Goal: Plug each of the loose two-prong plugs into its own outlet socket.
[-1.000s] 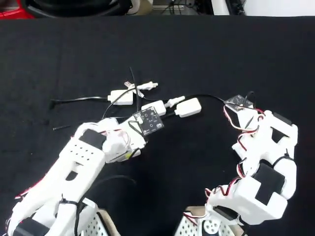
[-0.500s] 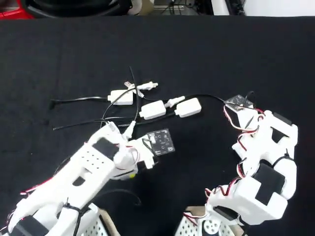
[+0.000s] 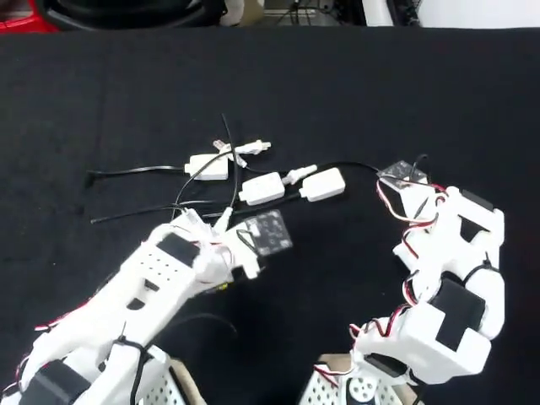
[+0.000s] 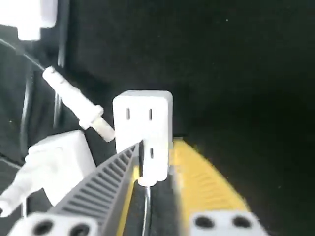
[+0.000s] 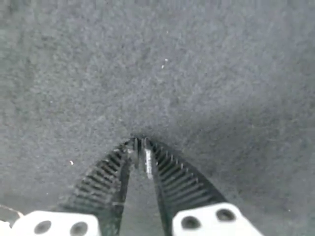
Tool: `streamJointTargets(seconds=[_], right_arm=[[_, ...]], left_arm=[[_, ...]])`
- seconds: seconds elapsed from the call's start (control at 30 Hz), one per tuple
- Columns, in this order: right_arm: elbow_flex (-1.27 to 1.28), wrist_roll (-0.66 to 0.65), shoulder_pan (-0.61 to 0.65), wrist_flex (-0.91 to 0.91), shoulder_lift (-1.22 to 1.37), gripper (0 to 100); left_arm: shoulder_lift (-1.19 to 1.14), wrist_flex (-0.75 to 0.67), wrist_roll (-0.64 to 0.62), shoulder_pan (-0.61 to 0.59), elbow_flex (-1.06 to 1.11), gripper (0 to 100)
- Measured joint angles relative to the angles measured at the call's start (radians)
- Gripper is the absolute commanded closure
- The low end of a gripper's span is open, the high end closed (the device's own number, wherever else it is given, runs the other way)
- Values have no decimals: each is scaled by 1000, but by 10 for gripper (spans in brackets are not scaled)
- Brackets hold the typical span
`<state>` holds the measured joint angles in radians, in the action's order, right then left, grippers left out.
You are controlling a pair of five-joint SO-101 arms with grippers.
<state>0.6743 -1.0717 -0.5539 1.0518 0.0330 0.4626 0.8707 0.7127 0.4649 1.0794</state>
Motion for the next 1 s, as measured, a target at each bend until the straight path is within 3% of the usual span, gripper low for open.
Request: streamJointTargets(seconds=[0.37,0.8,1.0], right_arm=[[0,0,2,0,0,984],[0,0,2,0,0,985],[0,0,2,0,0,985]], left_arm=[[-18,203,-6,256,26,970],[-17,315,-130,164,-103,971],[189,338,-187,210,-91,965]])
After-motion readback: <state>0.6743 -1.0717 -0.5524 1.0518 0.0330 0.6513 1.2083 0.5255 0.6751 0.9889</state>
